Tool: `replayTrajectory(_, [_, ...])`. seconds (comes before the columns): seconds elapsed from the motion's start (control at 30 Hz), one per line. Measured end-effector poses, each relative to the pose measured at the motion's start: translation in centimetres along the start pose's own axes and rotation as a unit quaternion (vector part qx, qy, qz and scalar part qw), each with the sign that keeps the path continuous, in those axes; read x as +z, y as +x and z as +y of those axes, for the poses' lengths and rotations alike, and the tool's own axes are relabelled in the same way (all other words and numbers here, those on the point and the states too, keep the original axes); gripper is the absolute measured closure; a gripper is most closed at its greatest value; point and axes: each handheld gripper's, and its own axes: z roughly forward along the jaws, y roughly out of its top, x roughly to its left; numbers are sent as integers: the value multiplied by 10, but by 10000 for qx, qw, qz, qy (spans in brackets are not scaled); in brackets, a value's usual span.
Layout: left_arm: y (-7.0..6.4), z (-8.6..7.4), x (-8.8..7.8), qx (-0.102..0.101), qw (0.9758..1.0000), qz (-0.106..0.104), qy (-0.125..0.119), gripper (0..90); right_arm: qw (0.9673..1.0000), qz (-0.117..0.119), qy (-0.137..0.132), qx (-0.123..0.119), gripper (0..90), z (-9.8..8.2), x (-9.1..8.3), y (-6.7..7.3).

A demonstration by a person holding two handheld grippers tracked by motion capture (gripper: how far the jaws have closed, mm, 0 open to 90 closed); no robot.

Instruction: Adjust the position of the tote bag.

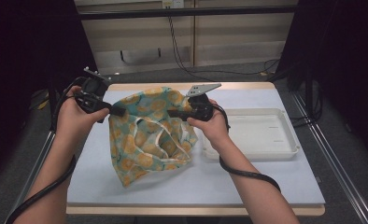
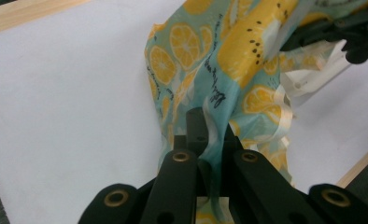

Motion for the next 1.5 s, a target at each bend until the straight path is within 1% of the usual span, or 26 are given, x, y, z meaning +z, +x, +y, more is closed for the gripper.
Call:
replayTrajectory(0.03, [0, 2, 1, -32, 10000, -16, -33, 900, 10000, 10, 5, 27, 883, -2, -3, 2])
replayTrajectory(0.17, [0, 8, 6, 123, 9999, 61, -75, 900, 10000, 13, -3, 53, 893, -5, -8, 7])
replayTrajectory(0.2, [0, 9, 8, 105, 9999, 29, -101, 900, 10000, 42, 2, 87, 896, -6, -10, 8])
replayTrajectory(0.23, [0, 11, 9, 104, 9999, 22, -118, 900, 9999, 60, 76, 103, 900, -7, -15, 12])
replayTrajectory(0.3, [1, 15, 13, 221, 9996, 26, -162, 900, 9998, 50, 163, 121, 900, -6, -18, 15])
replayTrajectory(0.33, [1, 18, 15, 159, 9997, 19, -201, 900, 9998, 50, 163, 121, 900, -6, -18, 15])
replayTrajectory(0.43, [0, 26, 21, 374, 9990, 75, -237, 900, 9996, -33, 274, 26, 900, -5, -23, 21])
replayTrajectory(0.5, [2, 29, 24, 313, 9991, 5, -279, 900, 9996, -38, 285, 13, 900, -5, -24, 21])
replayTrajectory(0.57, [3, 31, 28, 289, 9989, -44, -367, 900, 9996, -39, 255, 94, 900, -6, -27, 22])
replayTrajectory(0.6, [5, 32, 28, 407, 9986, -112, -327, 900, 9996, -70, 253, 106, 900, -6, -29, 22])
replayTrajectory(0.63, [5, 32, 29, 404, 9984, -111, -385, 900, 9996, -120, 244, 124, 900, -6, -30, 22])
replayTrajectory(0.7, [6, 31, 29, 298, 9985, -149, -429, 896, 9991, -170, 129, 356, 896, -9, -31, 18])
replayTrajectory(0.77, [5, 29, 28, 239, 9985, -162, -462, 891, 9988, -189, 115, 441, 892, -10, -32, 18])
replayTrajectory(0.8, [6, 28, 26, 277, 9986, -172, -419, 864, 9986, -266, 158, 428, 886, -9, -33, 18])
replayTrajectory(0.9, [5, 22, 22, 260, 9988, -161, -394, 826, 9986, -289, 201, 405, 886, -8, -33, 16])
replayTrajectory(0.93, [5, 20, 21, 228, 9988, -155, -413, 788, 9985, -288, 205, 417, 888, -8, -33, 16])
replayTrajectory(1.0, [3, 15, 19, 280, 9987, -186, -389, 754, 9985, -261, 196, 430, 889, -9, -33, 14])
replayTrajectory(1.03, [2, 13, 18, 270, 9989, -143, -354, 636, 9984, -300, 183, 454, 887, -9, -33, 13])
replayTrajectory(1.07, [0, 11, 18, 236, 9990, -102, -359, 636, 9984, -300, 183, 454, 887, -9, -33, 13])
replayTrajectory(1.13, [1, 6, 17, 234, 9990, -96, -360, 546, 9983, -302, 129, 487, 878, -10, -33, 13])
replayTrajectory(1.23, [8, -1, 14, 153, 9991, -92, -395, 482, 9982, -333, 43, 503, 816, -11, -34, 12])
replayTrajectory(1.3, [10, -5, 12, 129, 9990, -95, -418, 470, 9980, -362, -36, 510, 782, -11, -37, 11])
replayTrajectory(1.37, [12, -8, 9, 107, 9987, -172, -469, 464, 9981, -405, -2, 473, 774, -9, -40, 10])
replayTrajectory(1.4, [11, -10, 7, 132, 9985, -234, -480, 470, 9980, -416, 6, 469, 769, -9, -41, 9])
replayTrajectory(1.47, [11, -10, 5, 228, 9986, -179, -437, 478, 9979, -396, -11, 510, 740, -7, -44, 6])
replayTrajectory(1.5, [10, -10, 4, 246, 9988, -159, -401, 534, 9977, -418, 0, 532, 728, -7, -46, 4])
